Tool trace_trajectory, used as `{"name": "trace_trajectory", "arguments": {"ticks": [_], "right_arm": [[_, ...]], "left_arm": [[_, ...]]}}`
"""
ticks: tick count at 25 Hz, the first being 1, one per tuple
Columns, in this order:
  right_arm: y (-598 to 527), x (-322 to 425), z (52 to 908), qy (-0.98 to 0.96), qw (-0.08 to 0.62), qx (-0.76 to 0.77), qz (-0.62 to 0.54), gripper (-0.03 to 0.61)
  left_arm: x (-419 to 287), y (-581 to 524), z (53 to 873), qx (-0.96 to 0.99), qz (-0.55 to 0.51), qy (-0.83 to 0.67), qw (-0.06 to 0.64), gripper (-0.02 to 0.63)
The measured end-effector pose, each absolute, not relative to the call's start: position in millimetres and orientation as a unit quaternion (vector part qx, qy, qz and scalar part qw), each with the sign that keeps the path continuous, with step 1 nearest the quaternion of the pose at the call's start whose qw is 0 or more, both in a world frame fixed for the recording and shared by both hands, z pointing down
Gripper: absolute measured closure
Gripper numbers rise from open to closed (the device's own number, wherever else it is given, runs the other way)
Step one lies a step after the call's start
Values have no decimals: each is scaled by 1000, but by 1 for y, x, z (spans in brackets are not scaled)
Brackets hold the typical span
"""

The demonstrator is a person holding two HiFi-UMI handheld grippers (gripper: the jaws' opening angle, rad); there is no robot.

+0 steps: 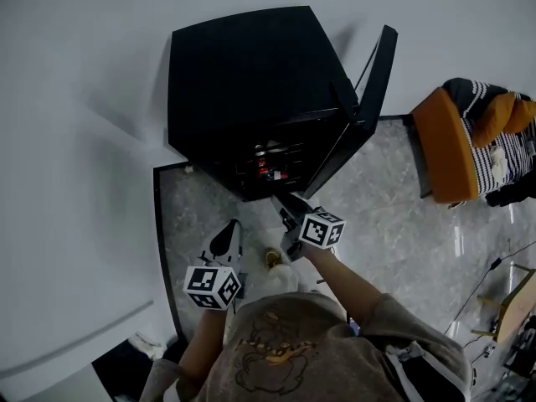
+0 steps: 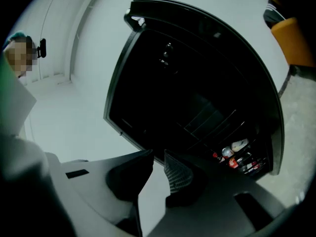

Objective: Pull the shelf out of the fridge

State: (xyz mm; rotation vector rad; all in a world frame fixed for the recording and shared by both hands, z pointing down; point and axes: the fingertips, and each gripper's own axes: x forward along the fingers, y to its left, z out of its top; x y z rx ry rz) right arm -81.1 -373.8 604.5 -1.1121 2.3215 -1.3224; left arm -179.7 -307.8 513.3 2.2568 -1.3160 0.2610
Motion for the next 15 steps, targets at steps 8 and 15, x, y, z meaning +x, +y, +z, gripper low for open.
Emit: {"name": "trace_trajectory", "arguments": {"ticks": [8, 15], "right_arm": [[-435, -84, 659, 717, 223, -403, -523, 431], [-487, -79, 703, 664, 271, -434, -545, 422]], "left_arm": [[-176, -313, 532, 845, 103, -446, 277, 607], [-188, -313, 553, 840, 119, -440, 295, 607]]}}
